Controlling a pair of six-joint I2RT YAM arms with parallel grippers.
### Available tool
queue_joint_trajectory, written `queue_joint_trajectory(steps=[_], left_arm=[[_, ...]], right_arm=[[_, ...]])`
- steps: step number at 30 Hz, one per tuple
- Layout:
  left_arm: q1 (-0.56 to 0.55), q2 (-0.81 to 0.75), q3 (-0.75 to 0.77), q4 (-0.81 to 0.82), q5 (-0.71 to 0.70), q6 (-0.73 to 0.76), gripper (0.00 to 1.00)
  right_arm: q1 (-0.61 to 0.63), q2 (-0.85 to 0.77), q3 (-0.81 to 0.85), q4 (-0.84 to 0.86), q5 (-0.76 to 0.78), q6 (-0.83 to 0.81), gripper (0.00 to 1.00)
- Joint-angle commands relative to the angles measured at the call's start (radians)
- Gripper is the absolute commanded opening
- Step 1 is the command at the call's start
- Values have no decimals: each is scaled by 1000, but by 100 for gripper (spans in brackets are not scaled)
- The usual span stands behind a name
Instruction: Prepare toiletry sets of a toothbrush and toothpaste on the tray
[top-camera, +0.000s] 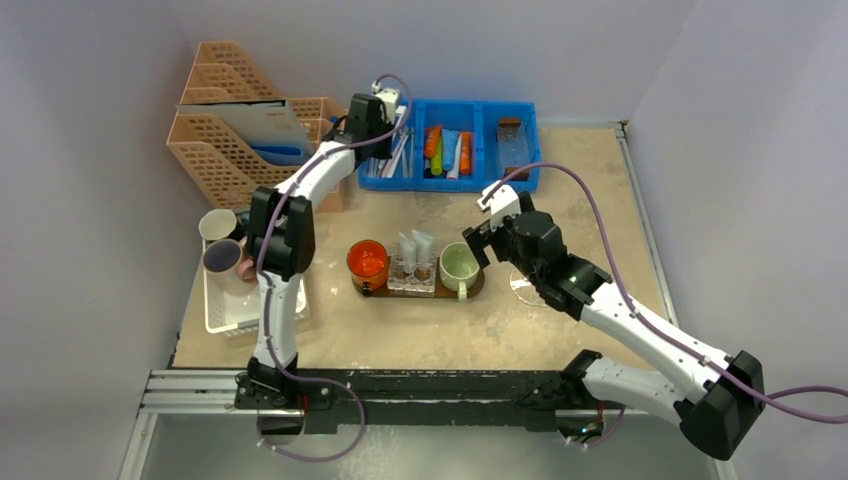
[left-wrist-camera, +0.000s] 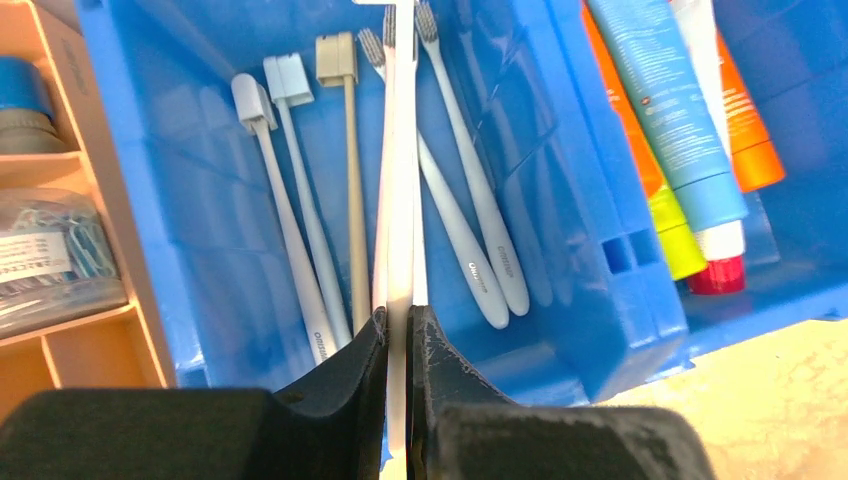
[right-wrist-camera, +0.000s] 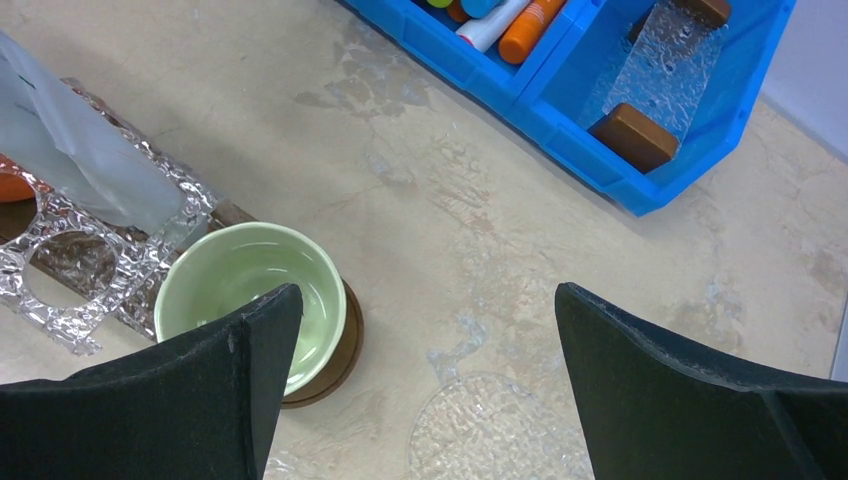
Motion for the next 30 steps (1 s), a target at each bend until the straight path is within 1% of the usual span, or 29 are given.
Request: queue_joint_trajectory(steps=[1,5,10,18,24,26,30], left_arm=[[3,-112,-44,50,42,24,0],[2,-204,-108,78,54,19,0],[2,-376,-254,190,93,33,0],[2,-598,-496,362,175,52,0],[-2,-742,-623,431,236,60,0],[-6,-788,-663,441,255,65,0],[-24,-867,-726,444,275,129,0]], right_arm=[[1,3,59,21,-8,20,99],[1,-8,65,35,18,45,98],[1,-11,81,46,18,63,98],[1,11,142,48,3,116,99],[1,33,219,60,-33,143,99],[1,42,244,70,-49,175,98],[0,58,298,65,-71,205,98]])
